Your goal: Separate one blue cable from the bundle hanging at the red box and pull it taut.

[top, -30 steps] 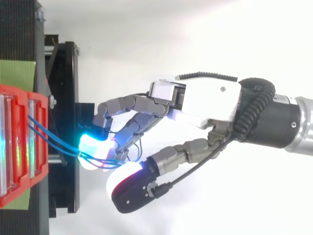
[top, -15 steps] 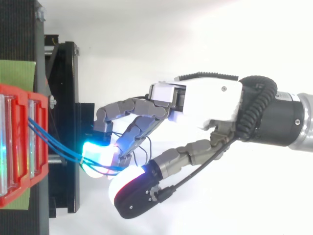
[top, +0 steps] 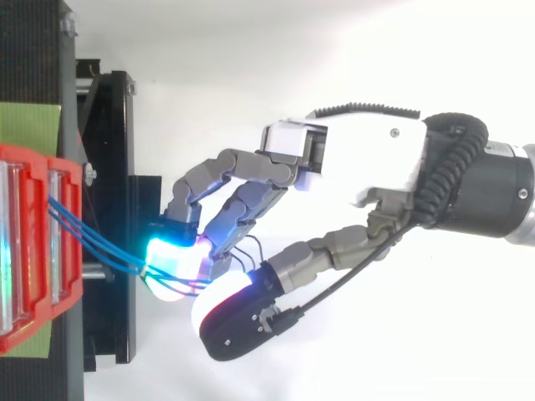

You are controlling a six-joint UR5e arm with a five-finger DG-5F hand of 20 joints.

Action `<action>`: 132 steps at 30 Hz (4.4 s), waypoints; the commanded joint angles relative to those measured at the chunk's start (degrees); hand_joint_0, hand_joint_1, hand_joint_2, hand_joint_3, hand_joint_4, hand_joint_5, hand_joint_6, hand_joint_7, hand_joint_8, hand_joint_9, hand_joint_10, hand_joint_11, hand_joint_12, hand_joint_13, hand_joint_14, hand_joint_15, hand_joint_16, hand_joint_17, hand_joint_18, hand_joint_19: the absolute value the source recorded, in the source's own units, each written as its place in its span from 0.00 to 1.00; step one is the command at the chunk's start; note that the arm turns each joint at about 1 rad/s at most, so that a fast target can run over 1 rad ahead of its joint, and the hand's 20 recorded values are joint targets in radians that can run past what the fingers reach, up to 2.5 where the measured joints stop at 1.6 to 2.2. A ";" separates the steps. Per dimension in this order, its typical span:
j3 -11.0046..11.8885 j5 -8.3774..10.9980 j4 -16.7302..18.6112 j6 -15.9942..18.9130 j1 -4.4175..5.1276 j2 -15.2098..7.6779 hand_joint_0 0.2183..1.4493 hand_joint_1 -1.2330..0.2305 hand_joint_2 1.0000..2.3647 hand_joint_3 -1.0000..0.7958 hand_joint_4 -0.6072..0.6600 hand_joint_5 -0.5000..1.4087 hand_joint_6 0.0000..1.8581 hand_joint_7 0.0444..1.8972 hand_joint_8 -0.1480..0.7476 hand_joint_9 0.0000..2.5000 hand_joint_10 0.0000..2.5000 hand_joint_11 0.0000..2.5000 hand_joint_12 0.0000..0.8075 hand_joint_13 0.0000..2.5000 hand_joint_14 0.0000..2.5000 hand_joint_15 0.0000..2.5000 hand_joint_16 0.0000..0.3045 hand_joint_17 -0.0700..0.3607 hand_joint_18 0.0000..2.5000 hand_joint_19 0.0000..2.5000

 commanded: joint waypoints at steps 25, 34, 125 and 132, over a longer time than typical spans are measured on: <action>3.60 0.93 -5.35 2.90 -0.89 0.43 0.28 0.40 0.00 0.28 0.62 0.16 0.48 0.42 0.58 0.37 0.01 0.30 0.46 0.41 0.01 0.25 0.13 0.37 0.30 0.22; 5.01 1.11 -3.59 4.92 -1.16 -1.68 0.31 0.39 0.00 0.28 0.62 0.16 0.47 0.42 0.58 0.38 0.01 0.30 0.46 0.41 0.01 0.25 0.13 0.37 0.30 0.22; 7.21 1.90 -5.70 5.45 -0.54 -2.04 0.47 0.25 0.01 0.34 0.45 0.16 0.52 0.55 0.56 0.47 0.00 0.47 0.44 0.46 0.01 0.32 0.13 0.36 0.36 0.26; 6.77 2.60 -6.14 8.35 -0.45 -2.04 0.47 0.22 0.00 0.28 0.49 0.16 0.52 0.51 0.53 0.51 0.00 0.58 0.42 0.51 0.01 0.41 0.11 0.34 0.36 0.23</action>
